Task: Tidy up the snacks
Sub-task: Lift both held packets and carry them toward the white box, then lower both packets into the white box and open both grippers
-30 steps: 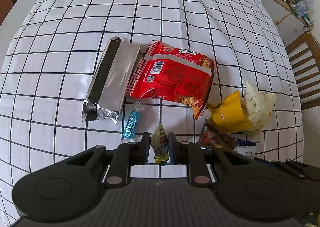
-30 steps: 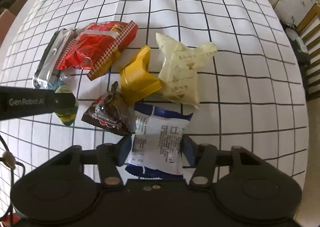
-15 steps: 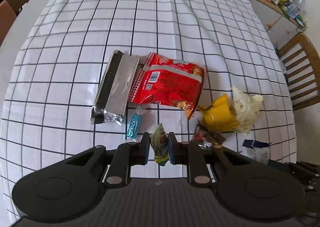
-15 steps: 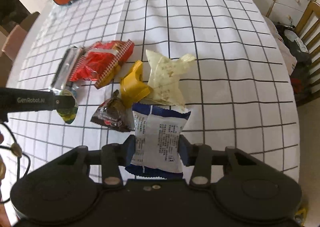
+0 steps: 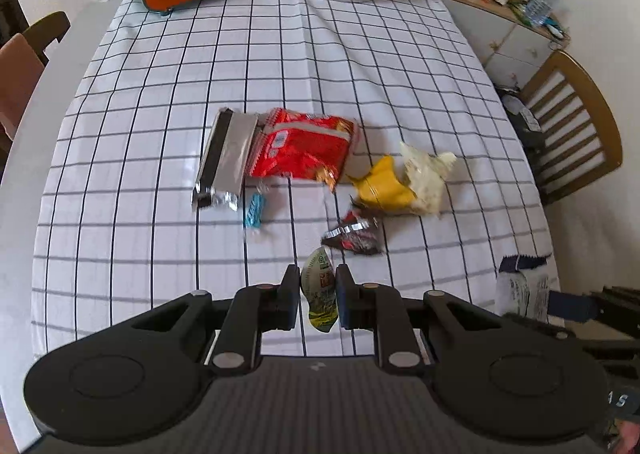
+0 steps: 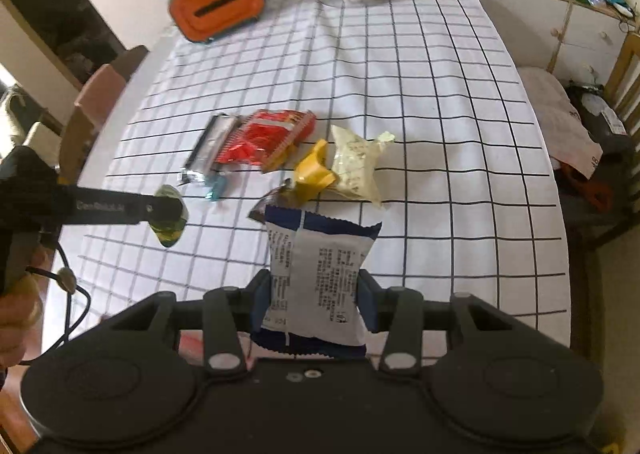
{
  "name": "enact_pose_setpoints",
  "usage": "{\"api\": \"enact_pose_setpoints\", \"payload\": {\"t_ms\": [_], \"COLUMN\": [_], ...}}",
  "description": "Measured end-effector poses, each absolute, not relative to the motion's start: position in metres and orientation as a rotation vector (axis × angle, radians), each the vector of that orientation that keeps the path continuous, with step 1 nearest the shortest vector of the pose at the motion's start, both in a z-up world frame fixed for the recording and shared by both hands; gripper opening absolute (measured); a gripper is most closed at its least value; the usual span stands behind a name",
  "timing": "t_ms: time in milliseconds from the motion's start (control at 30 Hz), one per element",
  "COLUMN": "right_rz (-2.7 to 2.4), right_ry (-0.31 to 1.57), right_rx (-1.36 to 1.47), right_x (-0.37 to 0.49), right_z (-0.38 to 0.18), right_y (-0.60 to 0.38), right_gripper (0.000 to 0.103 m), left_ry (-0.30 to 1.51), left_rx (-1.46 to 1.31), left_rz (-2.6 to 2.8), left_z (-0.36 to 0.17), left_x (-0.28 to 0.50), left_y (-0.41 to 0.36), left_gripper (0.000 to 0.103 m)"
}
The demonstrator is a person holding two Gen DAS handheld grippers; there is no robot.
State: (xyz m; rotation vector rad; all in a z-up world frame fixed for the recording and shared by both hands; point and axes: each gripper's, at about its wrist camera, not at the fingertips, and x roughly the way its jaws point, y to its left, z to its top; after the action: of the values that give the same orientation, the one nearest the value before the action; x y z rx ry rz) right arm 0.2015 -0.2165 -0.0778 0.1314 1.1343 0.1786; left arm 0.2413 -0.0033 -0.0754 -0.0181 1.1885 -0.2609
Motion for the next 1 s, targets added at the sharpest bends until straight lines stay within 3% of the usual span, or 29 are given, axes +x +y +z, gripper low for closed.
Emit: {"api": "enact_pose_setpoints", "payload": {"t_ms": [500,1000], "right_rz": [0.301,0.377], "right_ry": [1.119,1.234], "right_rx": [0.083,-0.016], "right_x": [0.14,0.099], "right_z": [-0.058,-0.098], "right_y": [-0.21,-0.19], "right_gripper": [0.044,0.044], "left_ry": [1.199,1.333], "left_rx": [0.006,0.081], "left_rz": [-0.315,-0.327], "left_z": [-0.061,-0.107], "left_x": [0.153,0.112], "left_y": [0.001,-0.025], "left_gripper": [0.018,0.018]}}
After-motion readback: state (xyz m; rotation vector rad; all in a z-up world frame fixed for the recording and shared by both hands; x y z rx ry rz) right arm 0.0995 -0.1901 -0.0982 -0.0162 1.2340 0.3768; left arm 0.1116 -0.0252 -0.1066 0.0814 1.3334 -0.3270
